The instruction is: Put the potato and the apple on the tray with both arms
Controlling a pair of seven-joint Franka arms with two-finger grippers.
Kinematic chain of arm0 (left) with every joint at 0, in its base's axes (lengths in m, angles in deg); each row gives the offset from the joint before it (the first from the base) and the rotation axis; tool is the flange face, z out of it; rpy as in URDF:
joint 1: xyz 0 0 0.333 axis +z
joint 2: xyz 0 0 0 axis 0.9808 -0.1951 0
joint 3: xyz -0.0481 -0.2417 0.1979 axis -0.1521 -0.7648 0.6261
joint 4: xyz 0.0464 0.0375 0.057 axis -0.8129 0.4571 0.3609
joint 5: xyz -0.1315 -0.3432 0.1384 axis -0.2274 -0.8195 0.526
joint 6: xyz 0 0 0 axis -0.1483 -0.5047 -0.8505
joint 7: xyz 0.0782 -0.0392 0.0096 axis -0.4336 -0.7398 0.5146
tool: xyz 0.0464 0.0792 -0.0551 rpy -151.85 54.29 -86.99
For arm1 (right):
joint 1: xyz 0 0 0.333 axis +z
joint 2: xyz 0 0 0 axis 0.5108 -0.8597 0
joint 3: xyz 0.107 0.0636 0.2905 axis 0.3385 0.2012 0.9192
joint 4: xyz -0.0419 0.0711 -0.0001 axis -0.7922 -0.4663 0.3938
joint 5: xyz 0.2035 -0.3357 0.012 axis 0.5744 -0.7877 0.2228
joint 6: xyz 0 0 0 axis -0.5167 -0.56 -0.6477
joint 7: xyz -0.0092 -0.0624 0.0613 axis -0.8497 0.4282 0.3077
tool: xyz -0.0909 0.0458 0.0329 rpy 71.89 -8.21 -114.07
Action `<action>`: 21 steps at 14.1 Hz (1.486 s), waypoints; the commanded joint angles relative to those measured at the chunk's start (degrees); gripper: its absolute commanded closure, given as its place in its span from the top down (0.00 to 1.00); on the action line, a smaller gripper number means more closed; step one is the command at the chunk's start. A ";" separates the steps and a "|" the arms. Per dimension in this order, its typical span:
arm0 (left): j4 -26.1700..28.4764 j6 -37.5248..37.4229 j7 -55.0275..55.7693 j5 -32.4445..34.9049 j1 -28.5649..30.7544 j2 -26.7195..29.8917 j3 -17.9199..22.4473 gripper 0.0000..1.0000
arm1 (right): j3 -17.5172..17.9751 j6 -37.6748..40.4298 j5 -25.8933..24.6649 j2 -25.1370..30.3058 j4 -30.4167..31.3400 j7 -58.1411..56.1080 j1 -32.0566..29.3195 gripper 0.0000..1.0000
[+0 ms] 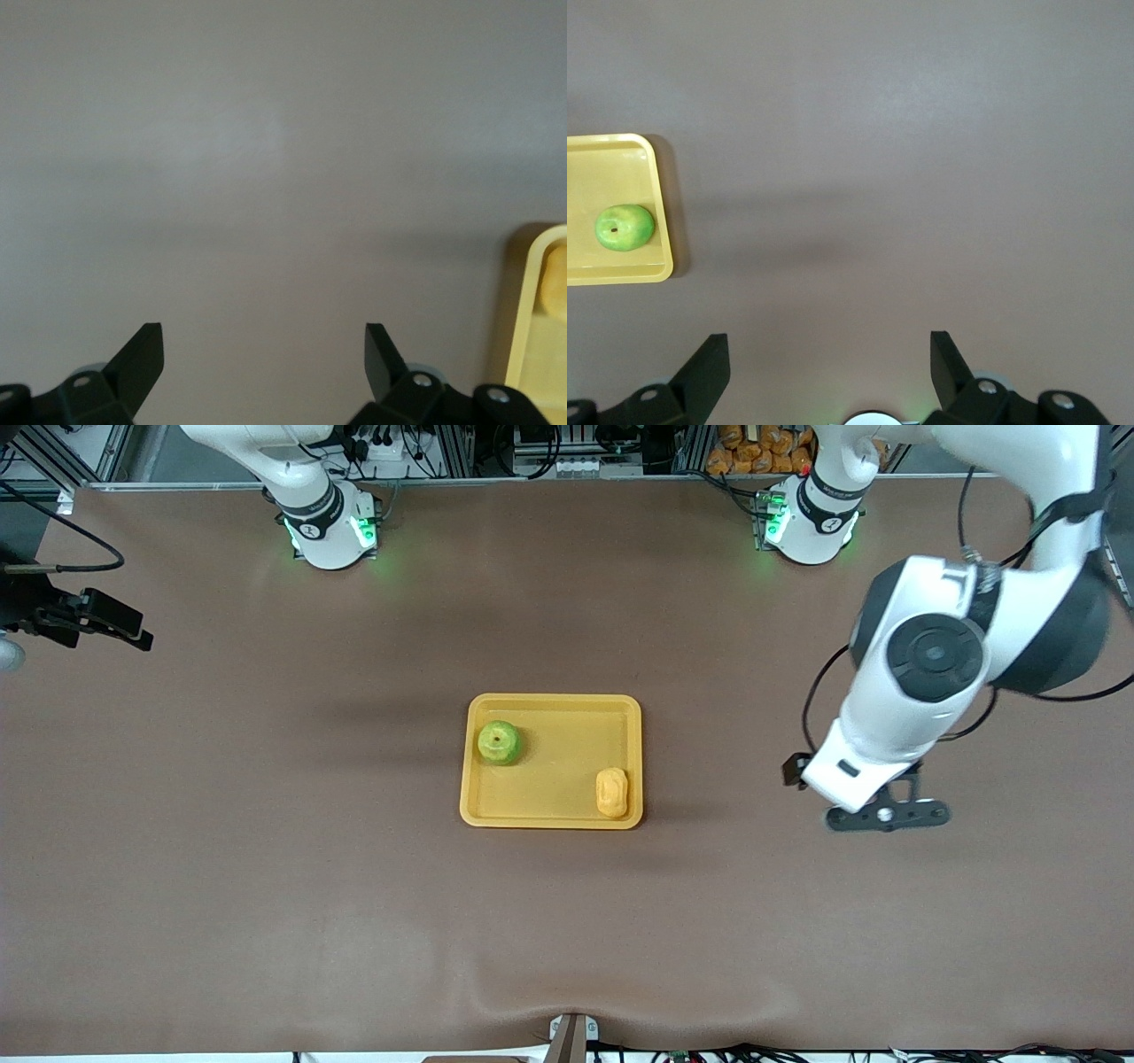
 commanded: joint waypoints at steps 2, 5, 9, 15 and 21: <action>1.63 -4.86 -2.02 -2.84 2.64 6.17 -0.54 1.00 | 0.47 1.06 -0.44 0.51 -0.85 -1.23 -0.44 1.00; 1.72 -8.19 -8.14 -5.29 7.03 9.51 -0.62 1.00 | 0.56 1.50 -0.26 0.51 -1.55 -0.54 -0.26 1.00; 1.98 -12.77 -12.48 -9.52 10.64 13.64 -0.62 1.00 | 0.38 2.99 0.62 -0.11 -3.40 -0.97 -0.70 1.00; 6.20 -13.04 -12.83 -13.48 11.88 20.14 2.17 1.00 | 0.29 2.99 0.35 -0.20 -3.40 -0.62 -1.14 1.00; 12.09 -13.21 -13.09 -14.00 10.38 26.83 5.79 1.00 | -0.06 3.00 -0.26 -0.20 -4.81 -1.06 -2.28 1.00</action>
